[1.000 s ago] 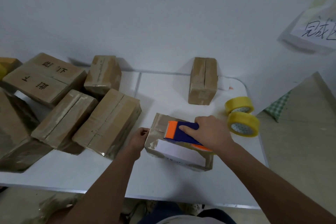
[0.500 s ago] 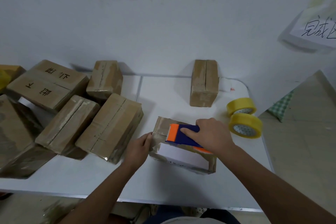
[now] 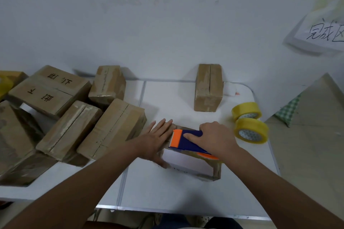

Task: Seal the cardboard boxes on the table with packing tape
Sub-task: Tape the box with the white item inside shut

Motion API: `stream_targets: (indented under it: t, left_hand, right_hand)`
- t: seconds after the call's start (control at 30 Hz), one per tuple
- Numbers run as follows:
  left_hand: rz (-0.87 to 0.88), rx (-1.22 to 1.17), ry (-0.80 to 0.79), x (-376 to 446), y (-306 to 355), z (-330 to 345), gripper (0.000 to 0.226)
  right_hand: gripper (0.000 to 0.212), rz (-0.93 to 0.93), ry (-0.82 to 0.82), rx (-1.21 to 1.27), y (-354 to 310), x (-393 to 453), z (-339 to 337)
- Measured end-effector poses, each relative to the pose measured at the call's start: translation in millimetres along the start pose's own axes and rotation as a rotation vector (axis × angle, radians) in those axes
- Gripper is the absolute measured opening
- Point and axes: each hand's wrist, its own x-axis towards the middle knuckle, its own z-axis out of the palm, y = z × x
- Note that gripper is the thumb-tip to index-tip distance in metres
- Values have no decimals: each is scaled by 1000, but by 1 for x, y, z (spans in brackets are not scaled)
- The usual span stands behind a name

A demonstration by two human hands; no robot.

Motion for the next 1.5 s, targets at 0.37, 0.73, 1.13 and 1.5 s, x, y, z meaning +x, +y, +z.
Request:
stream_targets:
  t: [0.37,0.73,1.13,1.5]
  left_hand:
    - [23,10,174,6,-14,14,129]
    - [1,11,164,9,-17,17,129]
    - [18,89,113,8,-42,3,131]
    - [-279,162,201,2,-27,-7,104]
  right_hand:
    - [62,-37,-144,127,11,-1,-15]
    - [67,20,-226,54,110,-25,-2]
    - [62,27,-234,170,97,-28,22]
    - [60,195,-90,241,36,-25,43]
